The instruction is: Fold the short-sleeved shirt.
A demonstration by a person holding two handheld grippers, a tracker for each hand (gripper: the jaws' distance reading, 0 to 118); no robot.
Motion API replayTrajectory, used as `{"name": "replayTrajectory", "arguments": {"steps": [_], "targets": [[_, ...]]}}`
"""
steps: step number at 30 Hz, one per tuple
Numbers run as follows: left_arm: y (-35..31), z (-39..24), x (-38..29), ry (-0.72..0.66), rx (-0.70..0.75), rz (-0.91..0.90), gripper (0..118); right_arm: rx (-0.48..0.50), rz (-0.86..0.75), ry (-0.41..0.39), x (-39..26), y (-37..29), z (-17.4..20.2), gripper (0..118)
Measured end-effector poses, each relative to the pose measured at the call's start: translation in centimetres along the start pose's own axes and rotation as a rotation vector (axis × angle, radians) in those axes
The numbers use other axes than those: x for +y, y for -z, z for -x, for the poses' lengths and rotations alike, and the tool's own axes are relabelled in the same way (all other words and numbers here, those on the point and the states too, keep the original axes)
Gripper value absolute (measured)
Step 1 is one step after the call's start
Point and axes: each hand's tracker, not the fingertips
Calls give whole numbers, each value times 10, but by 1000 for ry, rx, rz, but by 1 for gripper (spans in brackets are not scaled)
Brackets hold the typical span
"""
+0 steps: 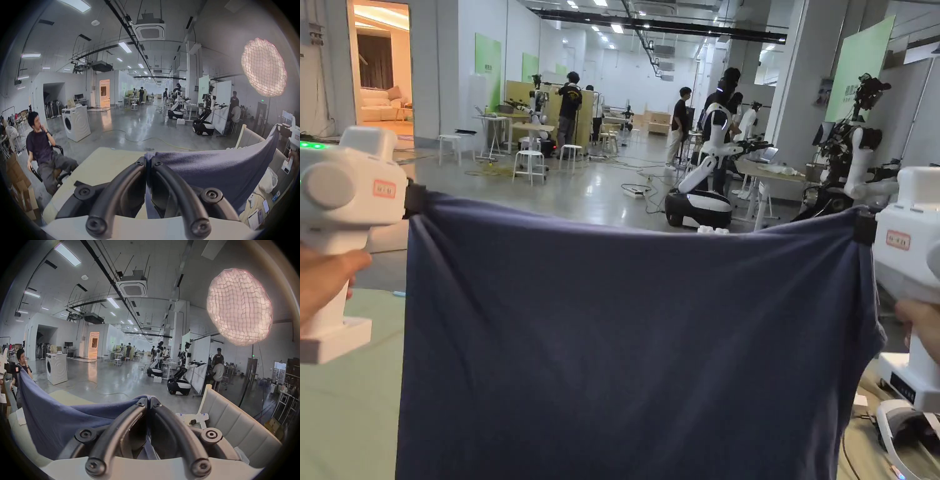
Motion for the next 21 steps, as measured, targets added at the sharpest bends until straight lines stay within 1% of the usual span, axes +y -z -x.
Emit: {"name": "replayTrajectory", "arguments": {"steps": [5, 6, 7, 10, 12, 15, 18, 21], "targets": [[27, -4, 43, 37, 25, -19, 6, -30, -32, -24, 46, 27, 3, 2], [33, -4, 48, 38, 29, -23, 6, -27, -37, -20, 51, 32, 2, 2], [38, -4, 54, 35, 32, -28, 6, -24, -39, 1, 57, 37, 2, 2], [50, -4, 63, 22, 37, -43, 6, -54, -56, -7, 64, 49, 5, 2], [60, -5, 67, 26, 42, -45, 6, -53, -55, -3, 63, 57, 6, 2], [74, -4, 61, 35, 46, -41, 6, -58, -49, -14, 50, 62, 11, 2], [86, -4, 35, 48, 48, -32, 6, -56, -43, -17, 21, 64, 12, 2], [94, -3, -5, 61, 39, 9, 6, -44, 10, -1, -19, 62, 12, 2]]}}
